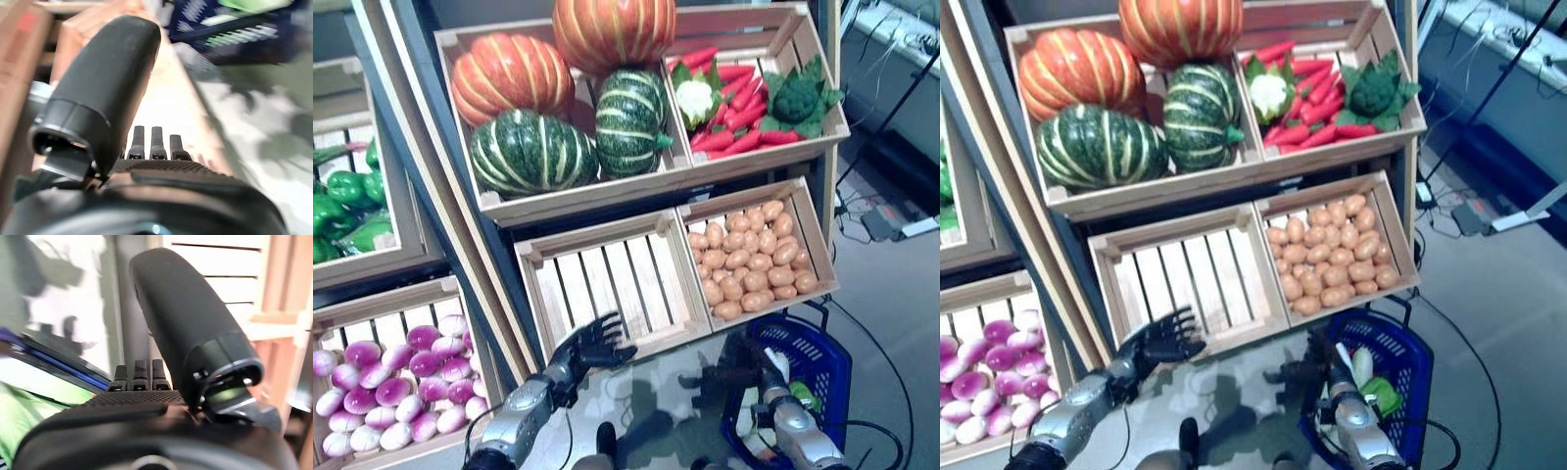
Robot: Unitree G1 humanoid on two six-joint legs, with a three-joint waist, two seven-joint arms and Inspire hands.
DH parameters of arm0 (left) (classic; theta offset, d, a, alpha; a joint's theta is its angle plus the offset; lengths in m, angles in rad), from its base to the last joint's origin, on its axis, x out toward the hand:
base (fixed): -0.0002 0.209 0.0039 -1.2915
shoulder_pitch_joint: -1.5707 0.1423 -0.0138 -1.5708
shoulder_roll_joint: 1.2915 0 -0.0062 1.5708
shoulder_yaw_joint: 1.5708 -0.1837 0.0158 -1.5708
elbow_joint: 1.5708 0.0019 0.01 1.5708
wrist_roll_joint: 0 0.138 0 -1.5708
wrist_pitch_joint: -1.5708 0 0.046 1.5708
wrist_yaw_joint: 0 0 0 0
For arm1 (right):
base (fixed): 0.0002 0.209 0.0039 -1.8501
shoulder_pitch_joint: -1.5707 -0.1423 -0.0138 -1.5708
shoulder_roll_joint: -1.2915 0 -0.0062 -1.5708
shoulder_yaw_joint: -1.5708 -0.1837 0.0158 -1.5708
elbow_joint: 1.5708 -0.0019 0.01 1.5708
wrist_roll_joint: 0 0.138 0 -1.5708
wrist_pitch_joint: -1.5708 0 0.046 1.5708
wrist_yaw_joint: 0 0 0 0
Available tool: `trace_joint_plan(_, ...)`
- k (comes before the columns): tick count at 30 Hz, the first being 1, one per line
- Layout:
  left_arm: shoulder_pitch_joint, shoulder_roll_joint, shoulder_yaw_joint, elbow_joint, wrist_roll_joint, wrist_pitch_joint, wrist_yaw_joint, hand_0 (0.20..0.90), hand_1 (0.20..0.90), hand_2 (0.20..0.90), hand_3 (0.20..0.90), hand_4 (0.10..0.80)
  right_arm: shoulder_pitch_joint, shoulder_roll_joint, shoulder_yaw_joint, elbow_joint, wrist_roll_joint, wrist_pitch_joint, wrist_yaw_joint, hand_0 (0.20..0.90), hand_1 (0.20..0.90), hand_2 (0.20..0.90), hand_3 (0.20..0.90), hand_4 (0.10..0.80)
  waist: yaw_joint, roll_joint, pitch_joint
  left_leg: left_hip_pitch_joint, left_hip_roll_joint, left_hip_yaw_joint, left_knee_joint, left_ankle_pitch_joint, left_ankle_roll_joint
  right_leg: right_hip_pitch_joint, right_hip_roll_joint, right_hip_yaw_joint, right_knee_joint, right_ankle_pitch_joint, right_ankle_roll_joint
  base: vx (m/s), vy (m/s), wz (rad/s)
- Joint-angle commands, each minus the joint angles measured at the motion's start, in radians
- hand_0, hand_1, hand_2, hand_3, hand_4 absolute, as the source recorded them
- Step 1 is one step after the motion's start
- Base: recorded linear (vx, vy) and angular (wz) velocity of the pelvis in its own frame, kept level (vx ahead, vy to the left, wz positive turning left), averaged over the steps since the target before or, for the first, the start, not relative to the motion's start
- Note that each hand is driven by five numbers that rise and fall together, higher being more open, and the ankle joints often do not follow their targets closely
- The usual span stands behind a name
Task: Put vegetables into the basket
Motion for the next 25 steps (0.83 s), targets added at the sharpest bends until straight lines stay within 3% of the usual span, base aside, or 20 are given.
trace_joint_plan(1, -0.061, -0.055, -0.005, 0.106, 0.138, -0.038, -0.027, 0.900, 0.900, 0.900, 0.900, 0.800, -0.022, -0.017, 0.014, 0.090, -0.058, 0.022, 0.066, 0.900, 0.900, 0.900, 0.900, 0.800, 0.003, 0.022, -0.029, 0.065, 0.052, 0.030, -0.048, -0.058, -0.048, -0.056, -0.043, -0.023, -0.118, 0.218, 0.010, -0.010, 0.030, -0.02)
trace_joint_plan(5, -0.087, -0.086, -0.011, 0.307, 0.278, -0.072, 0.007, 0.900, 0.900, 0.900, 0.900, 0.800, -0.037, 0.012, 0.035, 0.254, -0.057, 0.065, 0.070, 0.900, 0.900, 0.900, 0.900, 0.800, 0.000, 0.020, -0.042, 0.082, 0.053, 0.045, -0.053, -0.062, -0.046, -0.041, -0.048, -0.024, -0.138, 0.226, 0.017, -0.016, 0.006, -0.02)
trace_joint_plan(15, -0.087, -0.143, 0.003, 0.644, 0.447, -0.012, 0.116, 0.900, 0.900, 0.900, 0.900, 0.800, -0.048, 0.065, 0.014, 0.459, -0.017, 0.088, 0.049, 0.900, 0.900, 0.900, 0.900, 0.800, -0.008, 0.039, -0.058, 0.117, 0.052, 0.036, -0.055, -0.078, -0.037, -0.011, -0.044, -0.003, -0.138, 0.204, 0.014, 0.006, 0.004, -0.07)
trace_joint_plan(25, -0.069, -0.152, 0.020, 0.696, 0.477, -0.001, 0.125, 0.900, 0.900, 0.900, 0.900, 0.800, -0.056, 0.077, 0.011, 0.484, -0.023, 0.053, 0.056, 0.900, 0.900, 0.900, 0.900, 0.800, -0.011, 0.046, -0.079, 0.138, 0.060, 0.033, -0.055, -0.087, -0.040, 0.006, -0.038, -0.002, -0.137, 0.189, 0.008, 0.026, -0.009, 0.00)
